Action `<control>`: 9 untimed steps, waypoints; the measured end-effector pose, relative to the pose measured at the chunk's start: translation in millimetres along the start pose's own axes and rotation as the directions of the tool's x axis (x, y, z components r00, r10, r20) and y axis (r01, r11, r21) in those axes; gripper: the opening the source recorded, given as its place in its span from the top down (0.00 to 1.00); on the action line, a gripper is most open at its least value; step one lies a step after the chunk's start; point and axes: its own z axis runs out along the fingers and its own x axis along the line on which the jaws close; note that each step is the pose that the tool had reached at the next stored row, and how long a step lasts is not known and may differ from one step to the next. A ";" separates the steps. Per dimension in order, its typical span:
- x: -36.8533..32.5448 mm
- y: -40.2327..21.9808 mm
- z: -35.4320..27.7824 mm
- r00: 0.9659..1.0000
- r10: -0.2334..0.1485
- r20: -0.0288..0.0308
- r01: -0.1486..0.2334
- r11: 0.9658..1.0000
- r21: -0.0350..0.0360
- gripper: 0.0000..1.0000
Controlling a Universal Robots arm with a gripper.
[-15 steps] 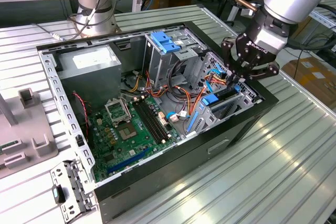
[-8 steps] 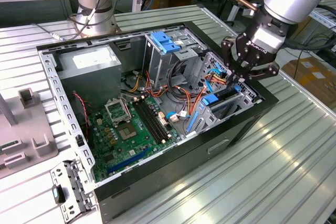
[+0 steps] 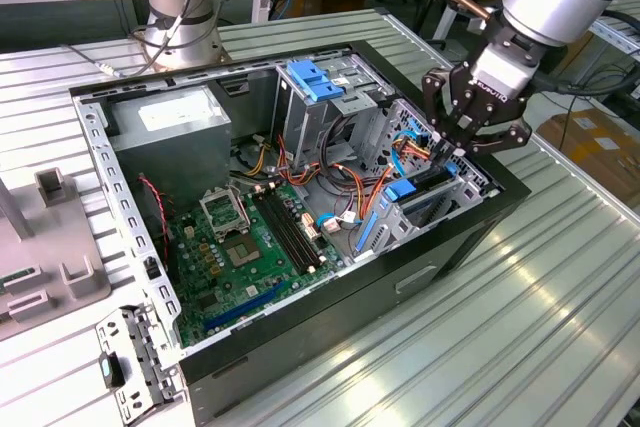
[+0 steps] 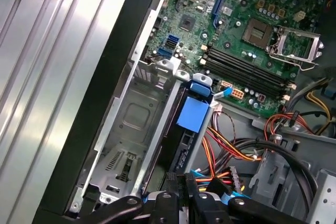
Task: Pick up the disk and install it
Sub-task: 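Insert the first disk wire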
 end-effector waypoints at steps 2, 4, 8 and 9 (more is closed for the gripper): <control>0.0 0.0 0.0 1.000 0.013 0.000 -0.013 1.000 0.001 0.83; 0.0 0.0 0.1 1.000 0.027 0.001 -0.027 1.000 0.002 0.83; 0.0 0.0 0.2 0.998 0.065 0.003 -0.065 0.998 0.004 0.83; 0.0 0.0 0.3 0.997 0.073 0.003 -0.073 0.997 0.005 0.83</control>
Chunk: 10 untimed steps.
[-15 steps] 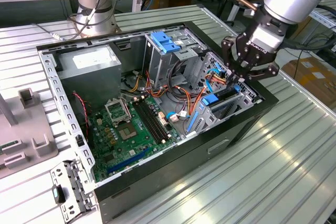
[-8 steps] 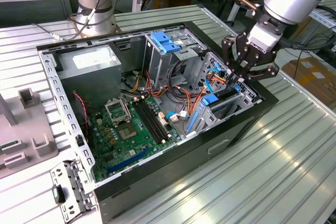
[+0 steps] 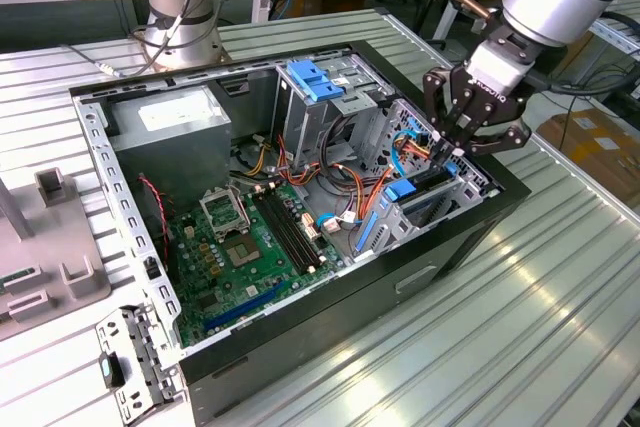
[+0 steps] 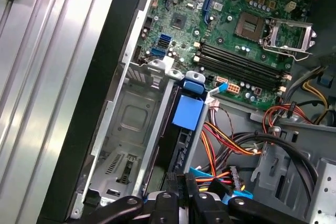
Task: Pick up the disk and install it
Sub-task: 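Insert the first disk wire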
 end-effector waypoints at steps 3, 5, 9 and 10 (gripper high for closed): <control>0.0 0.0 0.1 1.000 0.022 0.001 -0.022 1.000 0.001 0.83; 0.0 0.0 0.2 0.999 0.044 0.002 -0.044 0.999 0.003 0.83; 0.0 0.0 0.4 0.997 0.078 0.003 -0.078 0.997 0.005 0.83; 0.0 0.0 0.4 0.996 0.085 0.004 -0.085 0.996 0.005 0.83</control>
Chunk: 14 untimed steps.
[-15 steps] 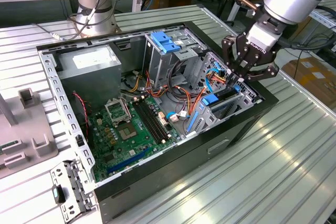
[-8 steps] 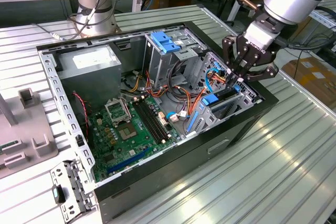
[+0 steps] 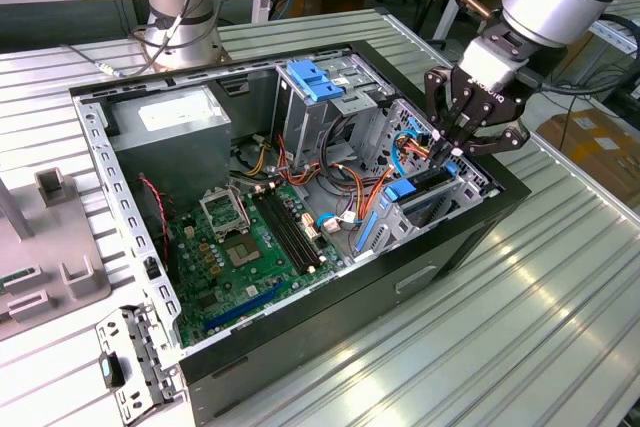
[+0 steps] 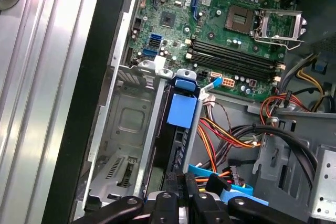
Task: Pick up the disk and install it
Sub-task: 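Insert the first disk wire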
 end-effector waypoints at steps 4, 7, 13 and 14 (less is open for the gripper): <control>0.0 0.0 0.1 0.999 0.032 0.001 -0.032 0.999 0.002 0.83; 0.0 0.0 0.3 0.998 0.058 0.002 -0.058 0.998 0.004 0.83; 0.0 0.2 0.4 0.995 0.105 0.004 -0.105 0.994 0.007 0.83; 0.0 0.3 0.5 0.994 0.109 0.005 -0.109 0.994 0.007 0.83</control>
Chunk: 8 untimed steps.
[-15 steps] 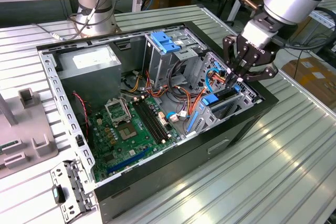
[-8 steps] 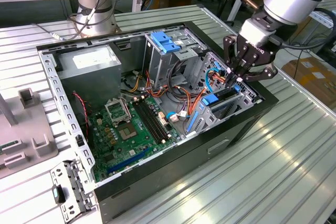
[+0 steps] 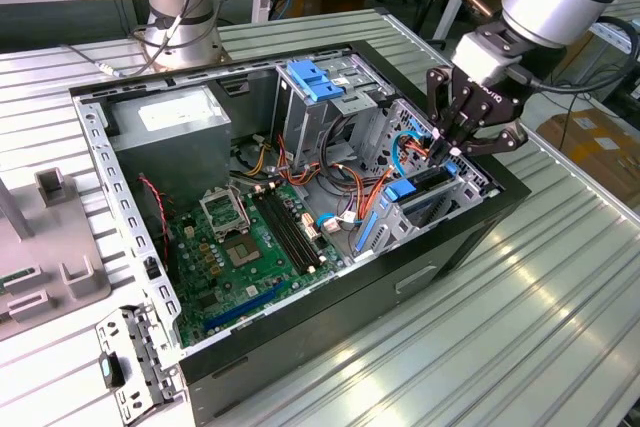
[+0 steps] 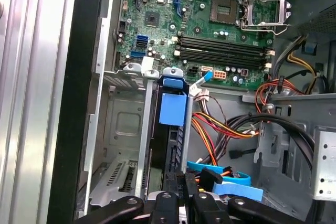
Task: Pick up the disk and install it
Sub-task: 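Insert the first disk wire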
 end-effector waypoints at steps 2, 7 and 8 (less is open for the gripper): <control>0.0 0.4 0.1 1.000 0.017 0.001 -0.017 1.000 0.001 0.83; -0.1 0.6 0.5 0.997 0.081 0.003 -0.081 0.997 0.005 0.83; -0.1 0.6 0.6 0.996 0.089 0.004 -0.089 0.996 0.006 0.83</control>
